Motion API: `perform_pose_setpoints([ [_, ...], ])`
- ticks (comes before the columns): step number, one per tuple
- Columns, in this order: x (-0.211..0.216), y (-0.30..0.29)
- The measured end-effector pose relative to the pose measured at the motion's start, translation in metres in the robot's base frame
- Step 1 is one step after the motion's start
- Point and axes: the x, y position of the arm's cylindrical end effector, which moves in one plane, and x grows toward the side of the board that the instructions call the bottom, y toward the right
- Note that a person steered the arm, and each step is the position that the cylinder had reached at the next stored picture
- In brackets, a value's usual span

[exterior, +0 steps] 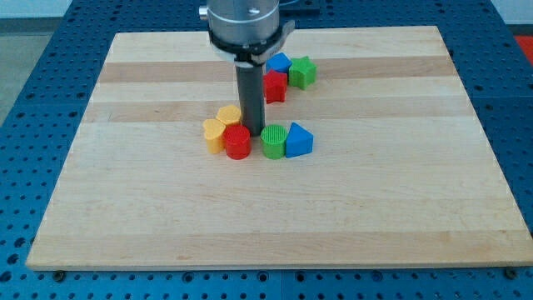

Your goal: Slightly move the red circle to the bottom of the yellow heart

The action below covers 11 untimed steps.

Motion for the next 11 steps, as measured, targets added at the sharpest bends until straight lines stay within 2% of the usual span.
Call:
perform_pose_setpoints([
  [2,0.045,-0.002],
  [4,0.049,-0.002],
  [5,0.069,-0.002],
  [6,0.130,-0.012],
  [7,0.143,-0.048],
  [8,0.112,-0.070],
  [9,0.107,-0.068],
  [10,0.081,-0.057],
  [11,0.081,-0.036],
])
